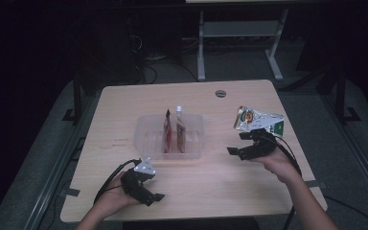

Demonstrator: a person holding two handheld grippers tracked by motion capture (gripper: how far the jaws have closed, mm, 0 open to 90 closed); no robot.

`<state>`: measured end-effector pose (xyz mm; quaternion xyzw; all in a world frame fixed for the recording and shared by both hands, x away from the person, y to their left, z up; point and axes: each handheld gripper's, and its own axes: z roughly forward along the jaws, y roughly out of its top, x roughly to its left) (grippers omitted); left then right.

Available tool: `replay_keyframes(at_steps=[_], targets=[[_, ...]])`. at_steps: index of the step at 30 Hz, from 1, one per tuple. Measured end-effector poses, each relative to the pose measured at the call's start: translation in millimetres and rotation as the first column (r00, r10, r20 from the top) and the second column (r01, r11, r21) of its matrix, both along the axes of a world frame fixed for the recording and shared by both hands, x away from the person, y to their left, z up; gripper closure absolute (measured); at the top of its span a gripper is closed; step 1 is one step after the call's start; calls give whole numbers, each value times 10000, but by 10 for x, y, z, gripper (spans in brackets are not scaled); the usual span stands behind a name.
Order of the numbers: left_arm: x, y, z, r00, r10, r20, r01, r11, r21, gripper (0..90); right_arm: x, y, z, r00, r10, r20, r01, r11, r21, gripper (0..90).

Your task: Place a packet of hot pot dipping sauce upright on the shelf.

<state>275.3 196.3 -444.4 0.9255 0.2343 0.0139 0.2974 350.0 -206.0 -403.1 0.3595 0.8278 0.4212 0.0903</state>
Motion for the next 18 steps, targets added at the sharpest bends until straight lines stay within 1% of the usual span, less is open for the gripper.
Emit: replay_keyframes(at_steps=[1,3,4,6,7,8,10,12,13,14,15,16,18], targets=[[-11,-13,-3,9999,150,-17,-150,9997,-169,136,43,-35,-6,9998,-201,66,201,9998,17,213],[-13,-17,4,9999,142,19,-142,9998,-171,138,132,-97,-9,9977,-677,-67,679,9975,194,270],[-10,-15,10,10000,72,59,-71,9999,-114,138,179,-127,-11,9965,-827,-84,829,9963,209,302],[-6,-12,17,9999,4,125,-3,10000,-75,138,266,-176,-7,9920,-1252,-156,1254,9920,162,413],[-6,-12,18,9999,23,134,-22,9999,-105,139,311,-202,-4,9886,-1501,-152,1504,9883,240,451],[-4,-9,21,9999,39,162,-37,9999,-121,139,355,-227,2,9857,-1674,-177,1678,9856,195,490],[-5,-7,22,9999,47,148,-46,9999,-132,139,448,-258,18,9787,-2052,-98,2052,9787,-39,560],[-4,-5,19,9998,94,173,-91,9998,-166,139,567,-299,39,9695,-2449,-87,2449,9696,-35,649],[-2,-4,18,9998,106,158,-103,9998,-181,139,613,-313,42,9674,-2532,-47,2532,9674,-88,686],[-2,-4,17,9998,117,154,-114,9997,-197,140,691,-326,43,9606,-2780,-82,2779,9606,-97,730],[0,-4,19,9998,121,158,-118,9997,-199,140,742,-336,39,9585,-2851,-89,2849,9584,-180,766],[0,-4,19,9998,121,164,-118,9997,-211,139,830,-341,31,9532,-3024,25,3022,9522,-445,812],[-1,-3,23,9998,117,160,-114,9997,-226,140,945,-358,16,9422,-3345,163,3348,9399,-668,871]])
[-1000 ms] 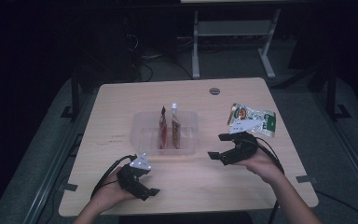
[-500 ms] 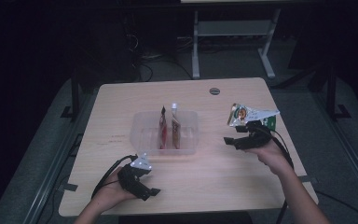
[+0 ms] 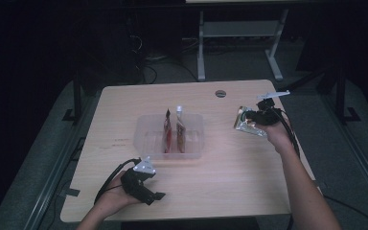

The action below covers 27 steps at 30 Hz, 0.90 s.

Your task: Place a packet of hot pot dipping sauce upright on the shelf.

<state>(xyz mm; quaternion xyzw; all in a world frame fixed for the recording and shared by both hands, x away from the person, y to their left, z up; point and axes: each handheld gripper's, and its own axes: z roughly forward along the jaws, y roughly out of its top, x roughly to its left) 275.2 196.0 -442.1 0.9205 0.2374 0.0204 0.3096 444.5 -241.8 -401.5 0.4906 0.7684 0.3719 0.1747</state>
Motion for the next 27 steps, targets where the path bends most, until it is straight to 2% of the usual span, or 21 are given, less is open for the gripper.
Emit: replay_keyframes(at_steps=[3,5,8,10,11,12,13,19,22,25,27], targets=[[-3,0,0,10000,16,11,-16,10000,2,140,185,-66,-22,9985,-539,36,539,9983,-234,897],[-3,1,-2,10000,19,5,-19,10000,-7,140,308,-132,-52,9962,-861,147,864,9960,-213,897],[-1,3,-4,10000,29,8,-29,10000,-27,140,475,-210,-117,9916,-1295,63,1296,9911,-306,898],[-2,2,-4,10000,61,18,-60,9999,-97,140,569,-268,-181,9882,-1524,133,1524,9883,35,897],[-3,1,-1,10000,73,32,-73,9999,-123,140,600,-287,-213,9857,-1682,111,1681,9857,86,897],[-7,-3,-2,9999,145,19,-144,9997,-208,140,659,-306,-274,9826,-1848,-191,1850,9827,92,897],[-8,-2,0,9999,142,19,-142,9996,-227,140,699,-313,-328,9809,-1926,-257,1926,9813,-50,897],[4,10,-2,9999,156,-15,-156,9996,-249,140,834,-288,-530,9749,-2165,-512,2153,9762,-274,898],[2,15,-4,9999,135,-25,-136,9997,-212,140,879,-301,-566,9700,-2401,-384,2395,9707,-194,898],[-3,18,-1,9998,176,-33,-177,9995,-243,141,891,-300,-616,9671,-2474,-585,2466,9689,-208,897],[-4,20,-2,9999,152,-22,-153,9997,-200,141,877,-300,-641,9692,-2339,-771,2325,9722,-270,898]])
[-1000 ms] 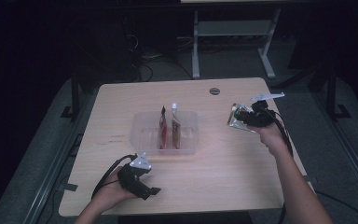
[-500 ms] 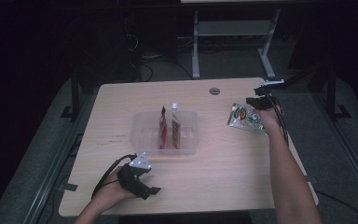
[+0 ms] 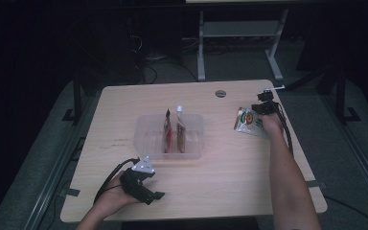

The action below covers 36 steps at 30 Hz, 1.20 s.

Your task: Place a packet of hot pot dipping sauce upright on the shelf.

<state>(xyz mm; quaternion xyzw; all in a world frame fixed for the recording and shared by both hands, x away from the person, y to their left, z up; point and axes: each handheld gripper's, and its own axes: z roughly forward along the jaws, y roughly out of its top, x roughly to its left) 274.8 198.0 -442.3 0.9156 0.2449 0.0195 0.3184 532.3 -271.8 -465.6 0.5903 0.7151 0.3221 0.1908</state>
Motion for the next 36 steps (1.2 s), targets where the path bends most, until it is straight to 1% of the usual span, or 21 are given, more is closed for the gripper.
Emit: replay_keyframes(at_steps=[2,3,6,7,11,12,14,15,16,18,19,20,21,23,25,27,29,31,32,34,36], targets=[[-2,1,-1,10000,-4,5,4,10000,16,141,-35,13,-10,9998,141,-139,-141,9999,18,898],[-6,0,2,10000,0,-4,0,10000,0,141,-69,26,-17,9997,235,-119,-235,9997,29,898],[-10,-10,2,10000,-42,17,42,10000,17,141,-212,74,-20,9966,806,-151,-807,9967,-81,898],[-12,-16,-1,10000,-29,-17,28,10000,-17,142,-291,95,-28,9932,1158,-121,-1161,9927,-312,898],[-25,-56,0,9999,-115,26,115,9999,24,142,-504,136,-43,9855,1687,-161,-1692,9848,-401,897],[-27,-66,1,9998,-174,20,174,9998,57,142,-585,145,-46,9831,1823,-141,-1827,9826,-331,898],[-31,-84,2,9997,-237,8,237,9997,81,142,-696,159,-45,9769,2132,-137,-2136,9764,-325,898],[-30,-88,2,9996,-284,47,283,9995,133,142,-763,168,-30,9722,2326,-257,-2335,9714,-433,898],[-34,-97,-1,9996,-275,27,274,9996,104,142,-804,175,-19,9701,2409,-289,-2421,9689,-519,898],[-35,-103,4,9993,-379,52,378,9991,195,142,-935,188,15,9608,2745,-386,-2761,9602,-436,898],[-40,-106,1,9992,-391,48,391,9991,175,142,-997,191,33,9557,2926,-304,-2939,9544,-522,898],[-45,-109,-2,9992,-400,18,400,9991,168,142,-1059,182,55,9517,3062,-209,-3069,9505,-490,898],[-45,-110,-5,9991,-412,33,411,9990,188,142,-1121,162,93,9517,3066,-140,-3069,9510,-368,898],[-46,-110,-8,9992,-408,16,408,9990,202,142,-1221,62,179,9538,2990,300,-2982,9541,-296,897],[-46,-104,-3,9991,-424,39,424,9990,162,142,-1297,-82,259,9606,2715,601,-2705,9624,-245,898],[-46,-100,-1,9991,-414,34,414,9990,162,142,-1362,-284,303,9706,2298,712,-2277,9730,-363,898],[-41,-101,-3,9992,-405,7,405,9990,184,142,-1400,-495,264,9802,1893,581,-1874,9816,-366,898],[-37,-110,-2,9991,-414,11,414,9990,169,142,-1413,-615,190,9870,1580,292,-1560,9859,-607,897],[-35,-112,1,9990,-453,37,452,9988,185,142,-1409,-656,151,9893,1448,162,-1434,9873,-681,898],[-44,-126,2,9994,-357,14,357,9993,70,142,-1401,-717,92,9929,1185,33,-1177,9886,-941,898],[-44,-125,-2,9993,-381,6,381,9992,94,142,-1396,-770,60,9941,1084,-82,-1087,9897,-930,898]])
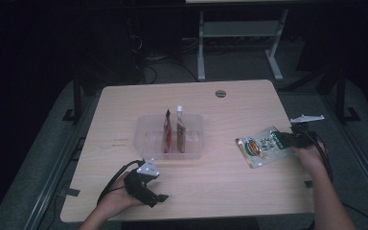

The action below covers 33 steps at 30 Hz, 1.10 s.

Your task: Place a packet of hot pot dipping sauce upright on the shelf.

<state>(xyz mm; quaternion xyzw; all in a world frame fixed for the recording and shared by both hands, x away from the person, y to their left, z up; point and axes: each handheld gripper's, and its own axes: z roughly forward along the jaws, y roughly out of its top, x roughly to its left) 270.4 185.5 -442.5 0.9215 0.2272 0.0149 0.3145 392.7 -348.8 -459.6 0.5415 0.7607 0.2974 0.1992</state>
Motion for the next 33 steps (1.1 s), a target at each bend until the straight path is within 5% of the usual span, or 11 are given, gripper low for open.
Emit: replay_keyframes(at_steps=[10,19,24,28,33], targets=[[12,15,-11,10000,-94,-33,94,9999,78,142,68,-33,-96,9999,87,-72,-87,10000,-11,898],[12,6,-9,9999,-97,-32,98,9999,98,142,77,199,-86,9905,1356,-212,-1352,9907,169,898],[8,14,-3,10000,-73,-1,73,10000,58,142,62,441,-77,9694,2423,-392,-2405,9696,444,897],[10,20,1,10000,-71,33,71,10000,57,142,40,681,-61,9432,3291,-460,-3270,9438,479,898],[8,26,9,9999,-82,60,81,10000,53,142,-18,998,-52,8911,4503,-559,-4480,8927,485,897]])
